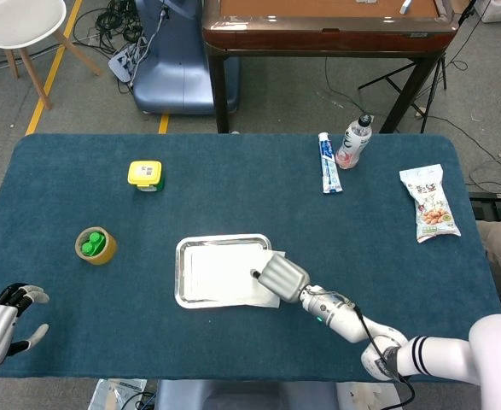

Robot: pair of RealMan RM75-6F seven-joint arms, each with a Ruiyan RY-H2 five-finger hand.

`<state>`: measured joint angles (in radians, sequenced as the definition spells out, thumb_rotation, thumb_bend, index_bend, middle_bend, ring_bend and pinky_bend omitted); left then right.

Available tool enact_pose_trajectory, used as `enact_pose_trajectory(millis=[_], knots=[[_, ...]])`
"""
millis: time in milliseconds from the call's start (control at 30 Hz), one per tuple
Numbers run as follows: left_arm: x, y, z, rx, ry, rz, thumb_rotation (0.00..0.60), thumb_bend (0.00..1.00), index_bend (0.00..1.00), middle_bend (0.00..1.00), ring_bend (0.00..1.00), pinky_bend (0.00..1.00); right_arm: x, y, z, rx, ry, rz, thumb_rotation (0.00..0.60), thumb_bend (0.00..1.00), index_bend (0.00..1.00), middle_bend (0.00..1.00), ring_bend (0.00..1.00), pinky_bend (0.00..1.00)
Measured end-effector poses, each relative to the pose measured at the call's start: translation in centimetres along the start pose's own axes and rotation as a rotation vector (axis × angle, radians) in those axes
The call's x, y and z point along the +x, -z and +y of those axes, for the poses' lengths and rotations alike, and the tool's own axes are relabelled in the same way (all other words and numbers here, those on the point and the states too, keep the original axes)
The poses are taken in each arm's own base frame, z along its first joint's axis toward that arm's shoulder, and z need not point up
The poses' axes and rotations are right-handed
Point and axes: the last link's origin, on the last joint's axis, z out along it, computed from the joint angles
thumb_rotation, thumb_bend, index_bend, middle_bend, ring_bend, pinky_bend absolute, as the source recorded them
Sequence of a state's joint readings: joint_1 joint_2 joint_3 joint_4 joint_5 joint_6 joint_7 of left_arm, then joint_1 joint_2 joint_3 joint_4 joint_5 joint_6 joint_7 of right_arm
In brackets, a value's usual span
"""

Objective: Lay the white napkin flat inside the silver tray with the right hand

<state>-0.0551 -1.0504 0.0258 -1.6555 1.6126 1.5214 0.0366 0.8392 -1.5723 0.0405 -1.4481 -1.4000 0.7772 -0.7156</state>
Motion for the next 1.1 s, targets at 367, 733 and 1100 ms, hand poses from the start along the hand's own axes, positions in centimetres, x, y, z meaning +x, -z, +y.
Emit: enact_pose_trajectory(millis=[367,733,1100], knots=[[0.1,0.1,-0.1,0.003,0.004,0.003,0.600,0.23,0.41,0.35,0.23,0.48,-0.5,-0.9,-0.9,0.013,-0.018,-0.011,0.600,1.00,0.28,1.00,0.92,1.00],[0.2,0.1,-0.1,0.004,0.007,0.006,0.600,0.23,0.41,0.35,0.23,0.48,-0.7,-1.8,-1.3,0.004,-0.033,-0.005,0.600,1.00,0.28,1.00,0.92,1.00],[0.2,0.2,-0.1,0.002,0.006,0.003,0.600,0.23,0.41,0.35,0.23,0.48,-0.6,-2.6,-1.6,-0.008,-0.060,0.014,0.600,1.00,0.28,1.00,0.92,1.00]])
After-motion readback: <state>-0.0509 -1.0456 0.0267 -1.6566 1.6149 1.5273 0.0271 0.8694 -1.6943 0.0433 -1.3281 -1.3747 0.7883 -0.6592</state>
